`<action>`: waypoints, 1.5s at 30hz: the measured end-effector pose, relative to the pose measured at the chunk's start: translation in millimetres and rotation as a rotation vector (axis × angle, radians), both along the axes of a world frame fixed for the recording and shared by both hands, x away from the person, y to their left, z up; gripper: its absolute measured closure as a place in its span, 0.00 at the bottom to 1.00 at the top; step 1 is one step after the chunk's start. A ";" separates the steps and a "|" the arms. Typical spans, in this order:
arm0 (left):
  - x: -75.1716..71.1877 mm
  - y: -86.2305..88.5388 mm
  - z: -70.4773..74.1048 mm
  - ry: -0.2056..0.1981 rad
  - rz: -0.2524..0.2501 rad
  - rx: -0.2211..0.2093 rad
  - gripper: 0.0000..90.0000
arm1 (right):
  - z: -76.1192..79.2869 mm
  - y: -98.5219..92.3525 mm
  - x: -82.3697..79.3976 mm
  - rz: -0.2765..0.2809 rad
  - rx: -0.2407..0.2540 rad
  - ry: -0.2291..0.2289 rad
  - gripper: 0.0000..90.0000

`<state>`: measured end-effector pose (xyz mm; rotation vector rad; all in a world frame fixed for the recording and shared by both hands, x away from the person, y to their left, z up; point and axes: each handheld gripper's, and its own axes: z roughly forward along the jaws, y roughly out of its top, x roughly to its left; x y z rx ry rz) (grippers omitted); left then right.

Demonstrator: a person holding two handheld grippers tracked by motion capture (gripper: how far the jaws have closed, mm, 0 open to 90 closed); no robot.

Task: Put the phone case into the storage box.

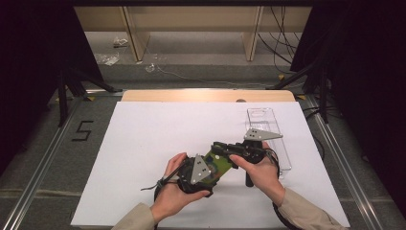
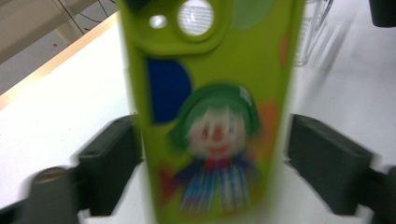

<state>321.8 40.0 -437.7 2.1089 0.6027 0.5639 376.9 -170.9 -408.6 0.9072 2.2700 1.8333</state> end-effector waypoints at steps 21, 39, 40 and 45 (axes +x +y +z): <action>10.0 16.4 -0.9 0.027 0.017 -0.074 0.21 | 17.7 -9.0 8.1 0.090 -0.115 -0.110 0.86; 11.4 19.0 -3.7 0.008 0.008 -0.084 0.22 | 23.0 -6.5 8.2 0.184 -0.175 -0.156 0.86; 11.4 19.0 -3.7 0.007 0.007 -0.083 0.22 | 23.4 -6.6 8.3 0.190 -0.180 -0.161 0.86; 12.7 19.7 -5.1 0.010 0.003 -0.084 0.24 | 24.5 -6.8 8.6 0.203 -0.186 -0.165 0.86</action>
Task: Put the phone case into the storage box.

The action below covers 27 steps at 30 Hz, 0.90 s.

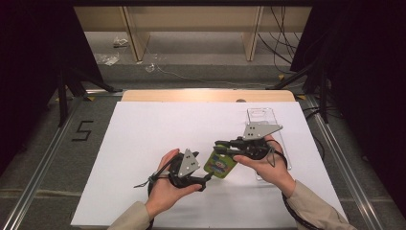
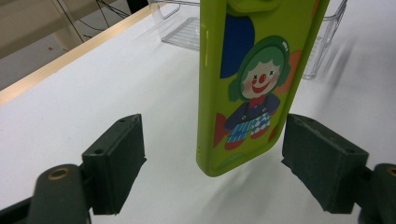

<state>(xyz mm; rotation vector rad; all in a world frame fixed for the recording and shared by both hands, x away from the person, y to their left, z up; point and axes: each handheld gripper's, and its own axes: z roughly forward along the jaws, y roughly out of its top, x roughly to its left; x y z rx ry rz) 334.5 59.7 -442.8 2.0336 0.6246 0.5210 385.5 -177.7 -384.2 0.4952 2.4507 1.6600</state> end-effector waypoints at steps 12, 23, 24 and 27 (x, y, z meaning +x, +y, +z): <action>0.1 -0.3 -1.9 -0.014 -0.026 0.001 0.27 | 1.2 2.3 -1.3 0.036 -0.030 -0.011 0.86; 5.4 -1.3 -12.1 0.006 -0.064 0.028 0.33 | 2.8 4.6 -3.9 0.059 -0.049 -0.012 0.86; 5.5 -1.6 -13.1 0.006 -0.066 0.031 0.33 | 2.7 5.1 -4.2 0.061 -0.050 -0.011 0.86; 6.6 -2.4 -15.9 0.011 -0.081 0.042 0.35 | 2.9 5.9 -5.0 0.066 -0.050 -0.011 0.86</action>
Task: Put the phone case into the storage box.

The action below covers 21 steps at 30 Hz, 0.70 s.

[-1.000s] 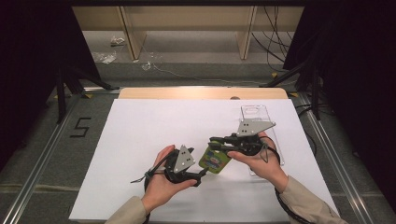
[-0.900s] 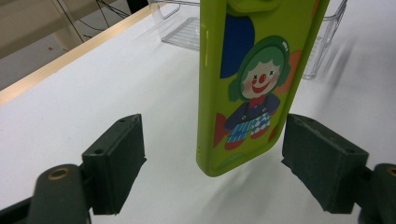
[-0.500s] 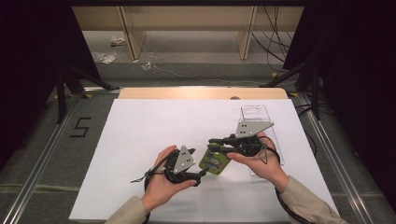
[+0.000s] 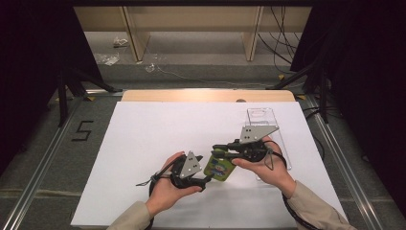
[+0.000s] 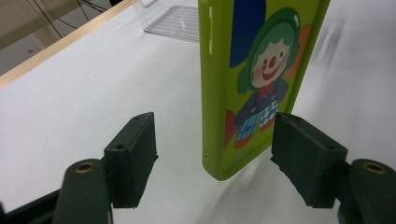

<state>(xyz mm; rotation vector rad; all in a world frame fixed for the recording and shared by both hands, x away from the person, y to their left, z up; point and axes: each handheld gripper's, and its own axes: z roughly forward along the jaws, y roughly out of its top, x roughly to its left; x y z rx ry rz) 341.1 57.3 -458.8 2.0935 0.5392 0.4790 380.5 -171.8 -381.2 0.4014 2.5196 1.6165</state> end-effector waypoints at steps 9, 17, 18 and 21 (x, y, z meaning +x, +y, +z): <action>4.3 -1.3 -8.7 0.023 -0.041 0.026 0.40 | 2.6 0.9 -0.9 0.005 0.002 -0.008 0.86; 8.9 0.3 -12.5 0.038 -0.058 0.031 0.46 | 3.0 2.3 -1.5 0.014 0.002 -0.003 0.86; 9.0 0.1 -12.9 0.040 -0.064 0.029 0.47 | 3.1 2.5 -1.6 0.015 0.002 -0.002 0.86; 8.9 -1.2 -14.0 0.047 -0.089 0.027 0.49 | 3.3 3.0 -2.0 0.020 0.005 0.000 0.86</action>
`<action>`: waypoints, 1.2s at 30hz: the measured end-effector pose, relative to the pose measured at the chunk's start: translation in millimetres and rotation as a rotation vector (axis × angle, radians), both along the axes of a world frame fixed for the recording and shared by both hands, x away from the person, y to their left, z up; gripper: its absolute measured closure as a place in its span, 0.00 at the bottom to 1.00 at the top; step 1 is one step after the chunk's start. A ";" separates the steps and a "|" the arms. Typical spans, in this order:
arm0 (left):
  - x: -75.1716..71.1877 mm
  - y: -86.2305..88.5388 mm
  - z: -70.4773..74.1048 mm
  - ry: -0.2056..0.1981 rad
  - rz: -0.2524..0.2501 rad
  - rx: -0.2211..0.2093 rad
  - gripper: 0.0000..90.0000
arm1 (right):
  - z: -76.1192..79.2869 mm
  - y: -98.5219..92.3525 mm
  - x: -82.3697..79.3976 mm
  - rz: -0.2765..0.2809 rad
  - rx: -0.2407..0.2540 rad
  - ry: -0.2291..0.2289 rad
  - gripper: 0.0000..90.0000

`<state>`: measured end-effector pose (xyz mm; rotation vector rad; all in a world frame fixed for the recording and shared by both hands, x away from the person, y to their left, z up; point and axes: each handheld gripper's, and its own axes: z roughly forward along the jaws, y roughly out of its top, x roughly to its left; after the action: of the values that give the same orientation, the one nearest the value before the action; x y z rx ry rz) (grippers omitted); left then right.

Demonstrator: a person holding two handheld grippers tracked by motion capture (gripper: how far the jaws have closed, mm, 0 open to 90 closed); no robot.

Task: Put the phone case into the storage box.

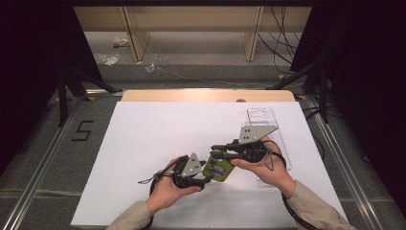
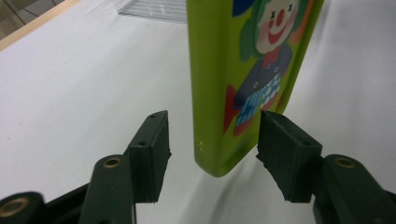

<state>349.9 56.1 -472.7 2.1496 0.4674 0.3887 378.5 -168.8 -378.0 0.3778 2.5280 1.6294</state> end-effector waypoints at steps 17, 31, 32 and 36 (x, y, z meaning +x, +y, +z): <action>2.3 3.4 1.6 0.045 -0.057 -0.029 0.68 | -0.4 2.4 -2.1 0.007 0.025 0.026 0.86; 2.1 6.4 6.9 0.082 -0.017 -0.029 0.85 | -1.1 2.2 -1.5 0.029 0.056 0.041 0.86; 2.1 6.5 7.1 0.084 -0.014 -0.028 0.85 | -1.2 2.1 -1.4 0.030 0.058 0.043 0.86; 1.9 6.4 7.9 0.092 -0.003 -0.023 0.85 | -2.0 2.0 -0.8 0.030 0.059 0.045 0.86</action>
<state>351.8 62.5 -464.9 2.1525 0.5181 0.2821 377.7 -166.8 -380.0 0.3876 2.5340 1.7290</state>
